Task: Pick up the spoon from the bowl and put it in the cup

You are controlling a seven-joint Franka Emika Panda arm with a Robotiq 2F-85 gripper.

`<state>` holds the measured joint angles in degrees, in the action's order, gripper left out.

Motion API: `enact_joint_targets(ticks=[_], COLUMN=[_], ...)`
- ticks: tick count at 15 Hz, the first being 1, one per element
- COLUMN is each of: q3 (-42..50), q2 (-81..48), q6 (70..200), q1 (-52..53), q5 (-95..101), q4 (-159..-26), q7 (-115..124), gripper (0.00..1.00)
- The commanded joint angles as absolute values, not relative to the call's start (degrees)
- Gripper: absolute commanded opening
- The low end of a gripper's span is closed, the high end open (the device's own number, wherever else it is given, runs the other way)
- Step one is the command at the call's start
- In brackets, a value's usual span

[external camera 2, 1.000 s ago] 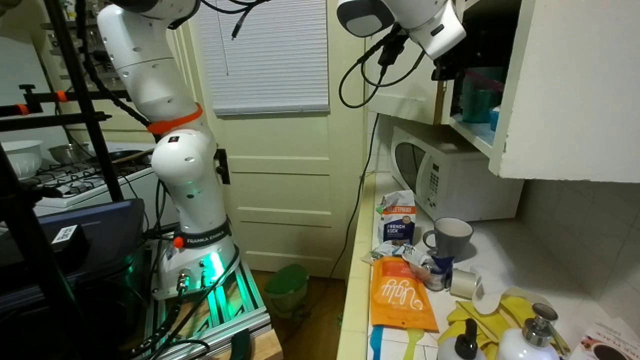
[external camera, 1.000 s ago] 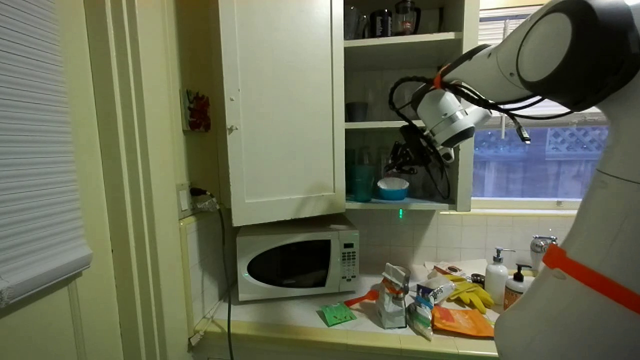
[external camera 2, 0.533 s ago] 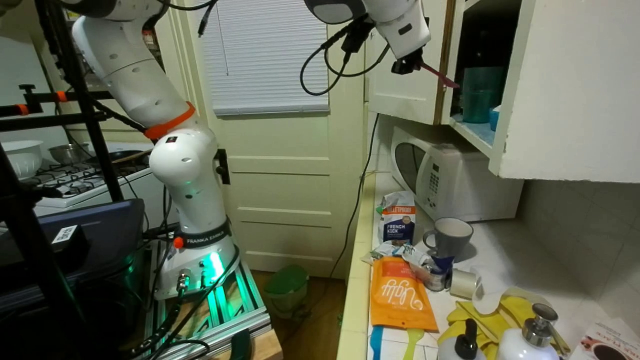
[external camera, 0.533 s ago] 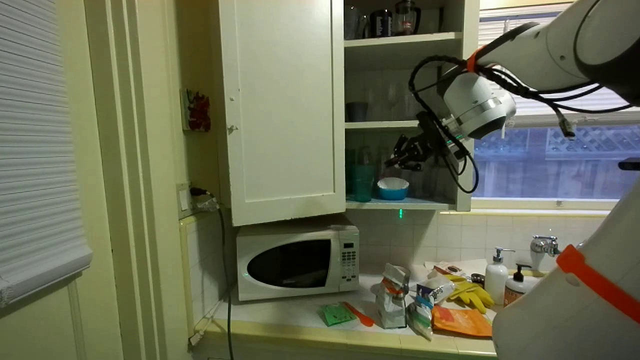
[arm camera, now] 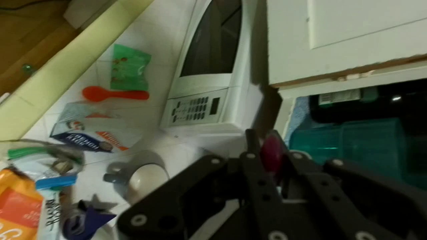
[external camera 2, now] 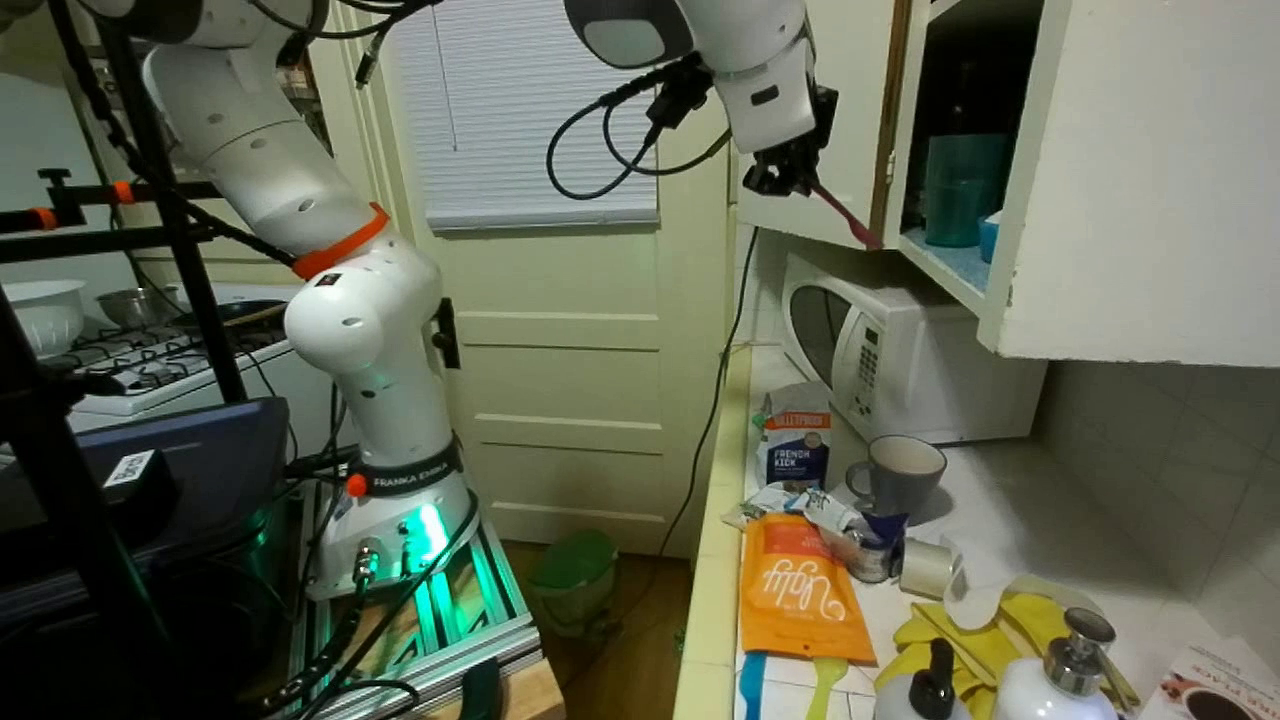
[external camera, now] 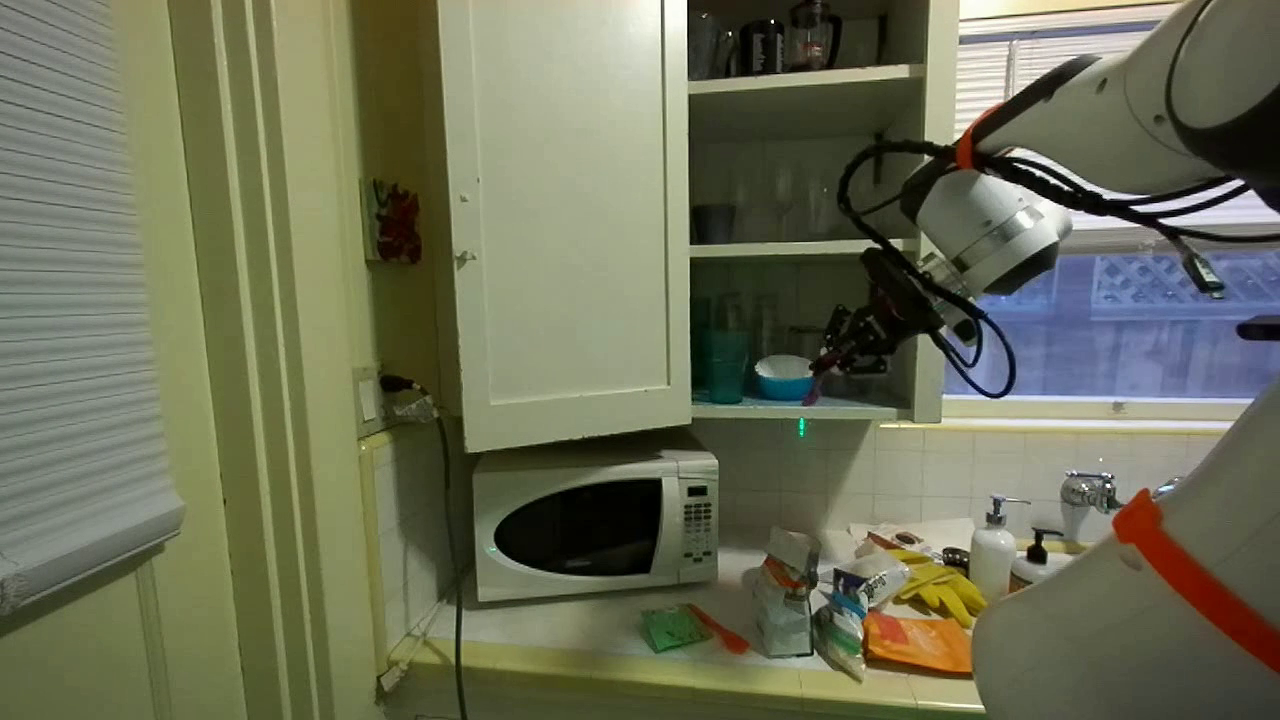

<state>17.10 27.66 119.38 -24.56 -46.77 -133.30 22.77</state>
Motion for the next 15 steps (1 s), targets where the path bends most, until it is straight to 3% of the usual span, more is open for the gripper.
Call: enact_joint_targets(ticks=[1,4,6,7,10,11,15], q3=[15.88,17.69,16.71,17.25,17.34,17.35,20.87], q2=[26.48,24.24,24.02,24.25,23.81,23.82,17.21], q6=[117.00,109.30,112.08,111.48,111.60,111.61,111.41], q1=[-26.71,-25.43,-26.50,-25.51,-25.75,-25.81,-25.55], q5=[-38.65,-37.48,-37.10,-38.33,-38.22,-38.22,-42.47], q4=[-136.16,-136.57,-136.06,-136.67,-136.17,-136.15,-135.38], q7=[29.18,30.90,33.37,30.68,31.78,31.89,29.06], gripper=[0.03,0.03,0.03,0.11,0.11,0.03,0.03])
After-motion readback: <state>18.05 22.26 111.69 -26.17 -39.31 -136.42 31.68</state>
